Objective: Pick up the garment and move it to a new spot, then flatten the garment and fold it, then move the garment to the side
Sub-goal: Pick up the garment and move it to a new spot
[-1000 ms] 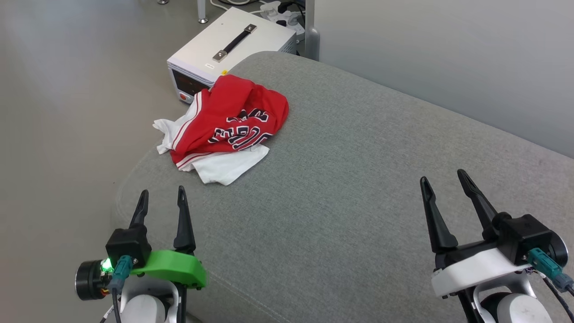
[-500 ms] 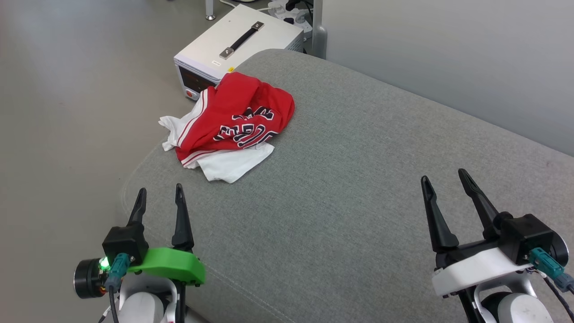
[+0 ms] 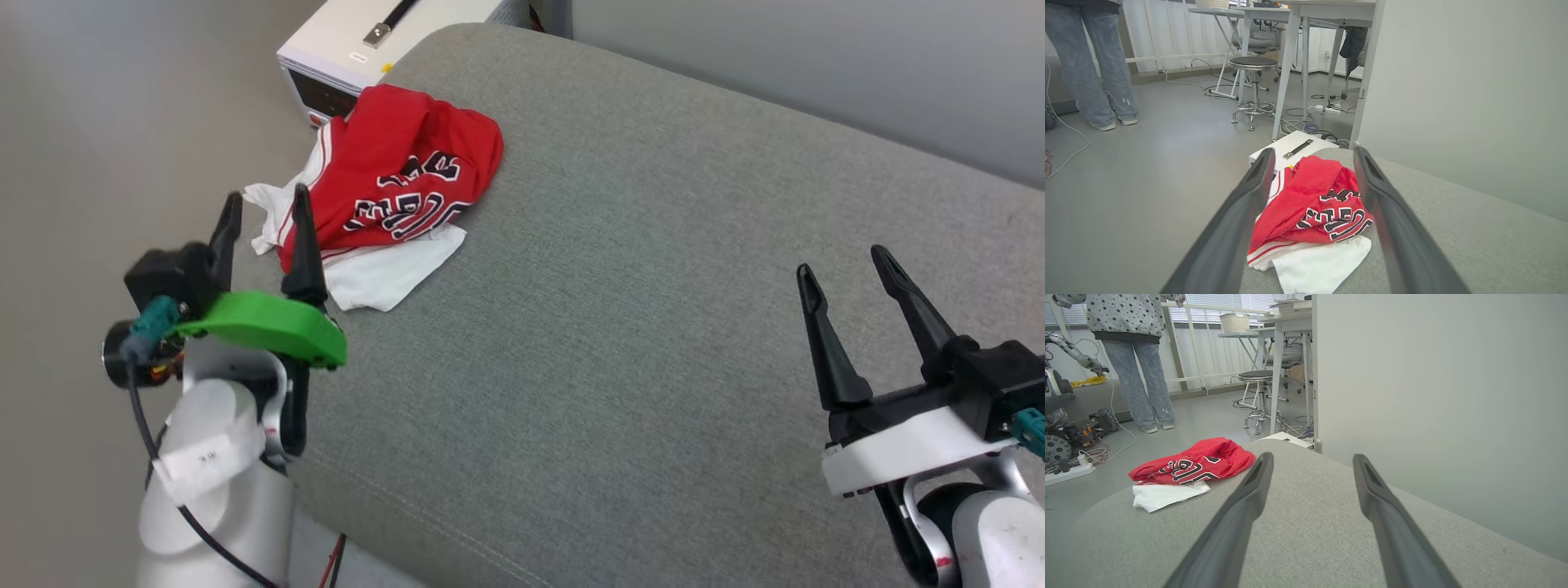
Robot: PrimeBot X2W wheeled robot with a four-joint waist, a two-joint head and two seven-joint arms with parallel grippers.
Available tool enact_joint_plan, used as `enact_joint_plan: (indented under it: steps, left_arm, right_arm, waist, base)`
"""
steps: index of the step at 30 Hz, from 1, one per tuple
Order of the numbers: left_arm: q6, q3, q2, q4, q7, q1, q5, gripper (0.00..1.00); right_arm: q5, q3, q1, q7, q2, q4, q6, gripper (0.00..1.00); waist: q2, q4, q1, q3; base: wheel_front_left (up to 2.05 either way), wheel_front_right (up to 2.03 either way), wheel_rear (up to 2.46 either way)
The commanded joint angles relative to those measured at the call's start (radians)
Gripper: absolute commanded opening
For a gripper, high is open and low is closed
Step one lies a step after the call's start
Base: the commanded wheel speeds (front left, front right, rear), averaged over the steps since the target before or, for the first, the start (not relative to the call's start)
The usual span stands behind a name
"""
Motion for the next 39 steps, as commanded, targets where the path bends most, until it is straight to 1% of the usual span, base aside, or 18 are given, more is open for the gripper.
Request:
enact_joint_plan:
  steps: [1,5,10,14,19,24,26,27,30,32,35,39]
  left_arm:
    - [-0.012,0.014,0.019,0.015,0.031,-0.049,-0.024,1.00]
    - [-0.045,0.031,0.071,0.038,0.129,-0.153,-0.074,1.00]
    - [-0.067,0.057,0.143,0.097,0.316,-0.275,-0.155,1.00]
    - [-0.079,0.073,0.187,0.161,0.493,-0.363,-0.235,1.00]
    - [-0.078,0.076,0.247,0.236,0.679,-0.430,-0.282,1.00]
    - [-0.045,0.079,0.272,0.303,0.804,-0.464,-0.304,1.00]
    - [-0.033,0.076,0.283,0.324,0.829,-0.466,-0.300,1.00]
    - [-0.034,0.069,0.291,0.331,0.832,-0.466,-0.293,1.00]
    - [-0.022,0.071,0.291,0.363,0.859,-0.461,-0.301,1.00]
    - [-0.002,0.071,0.289,0.387,0.891,-0.458,-0.304,1.00]
    - [0.037,0.057,0.288,0.426,0.966,-0.447,-0.298,1.00]
    - [0.081,0.039,0.282,0.435,1.051,-0.428,-0.292,1.00]
  right_arm:
    - [0.006,-0.002,-0.022,0.005,-0.010,-0.014,-0.001,1.00]
    - [0.014,0.002,-0.055,0.007,-0.030,-0.031,-0.001,1.00]
    - [0.020,0.002,-0.105,0.004,-0.053,-0.051,-0.001,1.00]
    - [0.027,-0.005,-0.136,0.001,-0.072,-0.062,-0.001,1.00]
    - [0.035,-0.009,-0.169,-0.002,-0.091,-0.071,-0.001,1.00]
    - [0.040,-0.013,-0.196,0.000,-0.112,-0.082,-0.001,1.00]
    - [0.041,-0.013,-0.204,0.002,-0.121,-0.087,-0.001,1.00]
    - [0.042,-0.014,-0.207,0.003,-0.125,-0.091,-0.001,1.00]
    - [0.045,-0.016,-0.215,0.005,-0.135,-0.102,-0.001,1.00]
    - [0.046,-0.021,-0.217,0.009,-0.142,-0.112,-0.001,1.00]
    - [0.046,-0.030,-0.214,0.014,-0.150,-0.124,-0.001,1.00]
    - [0.049,-0.039,-0.209,0.020,-0.154,-0.136,-0.001,1.00]
  waist:
    - [0.0000,-0.068,-0.0001,0.082]
    - [0.0000,-0.119,-0.0001,0.143]
    - [0.0000,-0.177,-0.0001,0.229]
    - [0.0000,-0.207,-0.0001,0.288]
    - [0.0000,-0.238,-0.0001,0.357]
    - [0.0000,-0.260,-0.0001,0.409]
    - [0.0000,-0.267,-0.0001,0.425]
    - [0.0000,-0.270,-0.0001,0.432]
    - [0.0000,-0.277,-0.0001,0.451]
    - [0.0000,-0.279,-0.0001,0.462]
    - [0.0000,-0.280,-0.0001,0.469]
    - [0.0000,-0.282,-0.0001,0.471]
  base:
    - [0.00,0.00,0.00]
    - [0.00,0.00,0.00]
    - [0.00,0.00,0.00]
    - [0.00,0.00,0.00]
    - [0.00,0.00,0.00]
    - [0.00,0.00,0.00]
    - [0.00,0.00,0.00]
    - [0.00,0.00,0.00]
    - [0.00,0.00,0.00]
    - [0.00,0.00,0.00]
    - [0.00,0.00,0.00]
    - [0.00,0.00,0.00]
